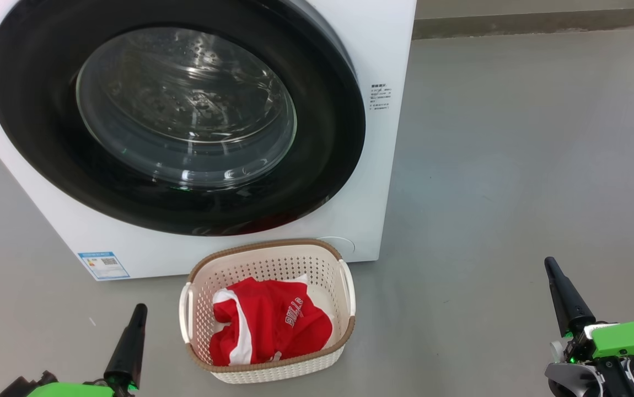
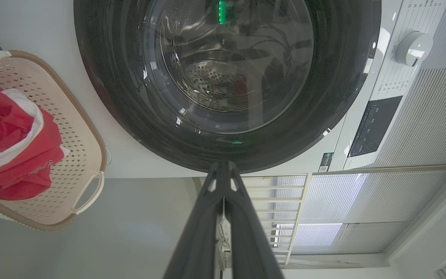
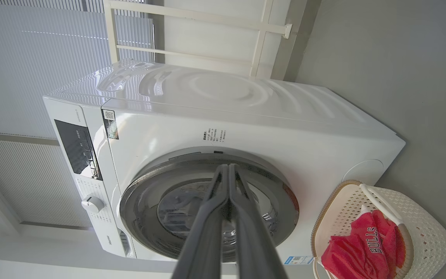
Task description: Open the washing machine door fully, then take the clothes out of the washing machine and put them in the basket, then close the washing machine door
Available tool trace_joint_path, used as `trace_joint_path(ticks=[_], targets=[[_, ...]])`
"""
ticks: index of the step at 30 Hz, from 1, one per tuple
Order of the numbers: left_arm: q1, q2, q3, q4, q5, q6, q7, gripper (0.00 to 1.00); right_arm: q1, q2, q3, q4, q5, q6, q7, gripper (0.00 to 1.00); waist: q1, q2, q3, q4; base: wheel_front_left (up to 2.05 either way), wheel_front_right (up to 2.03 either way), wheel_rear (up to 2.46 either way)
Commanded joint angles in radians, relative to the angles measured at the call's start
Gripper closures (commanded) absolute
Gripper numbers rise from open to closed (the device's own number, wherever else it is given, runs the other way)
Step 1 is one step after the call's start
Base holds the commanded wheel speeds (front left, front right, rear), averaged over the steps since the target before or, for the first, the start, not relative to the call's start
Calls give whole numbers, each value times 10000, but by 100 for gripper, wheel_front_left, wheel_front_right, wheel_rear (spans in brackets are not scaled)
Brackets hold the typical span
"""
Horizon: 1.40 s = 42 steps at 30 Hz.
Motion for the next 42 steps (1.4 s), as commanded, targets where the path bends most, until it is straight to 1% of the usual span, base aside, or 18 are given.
trace_joint_path(ticks=[1,42], targets=[[-390,108,351,-273,-70,-69,44,100,-429,-83,175,-299,67,6,60,100,0,0,0,0,0,0,0],[-390,108,350,-273,-71,-69,43,100,-429,-83,177,-299,69,6,59,100,0,0,0,0,0,0,0]])
